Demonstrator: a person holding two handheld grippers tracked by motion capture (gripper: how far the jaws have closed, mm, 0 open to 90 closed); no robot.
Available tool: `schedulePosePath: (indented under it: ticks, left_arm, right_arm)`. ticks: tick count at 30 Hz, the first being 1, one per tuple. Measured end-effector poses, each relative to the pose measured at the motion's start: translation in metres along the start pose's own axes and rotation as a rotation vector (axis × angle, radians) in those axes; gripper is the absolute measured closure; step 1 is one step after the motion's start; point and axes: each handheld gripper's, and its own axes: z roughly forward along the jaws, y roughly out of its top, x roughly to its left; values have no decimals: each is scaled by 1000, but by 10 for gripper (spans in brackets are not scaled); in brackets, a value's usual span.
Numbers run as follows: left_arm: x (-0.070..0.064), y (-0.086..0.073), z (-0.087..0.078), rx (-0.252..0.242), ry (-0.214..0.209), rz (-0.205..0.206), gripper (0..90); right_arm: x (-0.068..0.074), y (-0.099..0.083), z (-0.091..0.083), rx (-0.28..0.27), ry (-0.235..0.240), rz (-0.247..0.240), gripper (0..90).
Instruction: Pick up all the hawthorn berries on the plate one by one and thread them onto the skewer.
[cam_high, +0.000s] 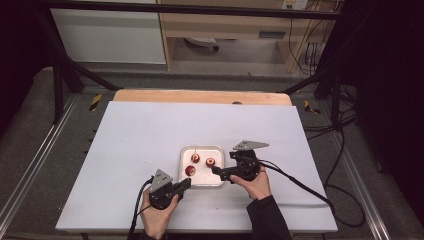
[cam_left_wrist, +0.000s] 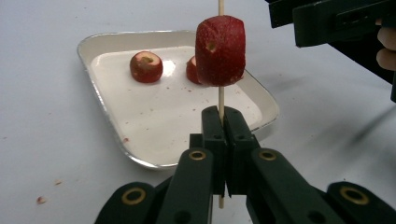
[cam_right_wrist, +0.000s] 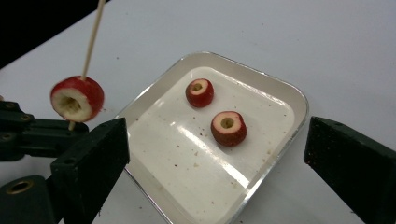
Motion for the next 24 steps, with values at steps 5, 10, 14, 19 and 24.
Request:
schedulePosePath:
  ticks: [5,10,14,19,24]
  left_arm:
    - [6,-3,-7,6,-11,6,890]
    - [10,-6,-9,14,-10,5,890]
    - [13,-7,-13,21,-3,9,890]
    - [16,-8,-16,29,-1,8,890]
    - [19,-9,-17,33,0,7,889]
  right_arm:
    - [-6,3,1,74,-25,-46,65]
    - [-7,8,3,137,-41,-90,62]
    - [-6,16,8,173,-52,-108,62]
    - [-6,26,16,214,-63,-128,65]
    - [-5,34,26,263,-75,-150,75]
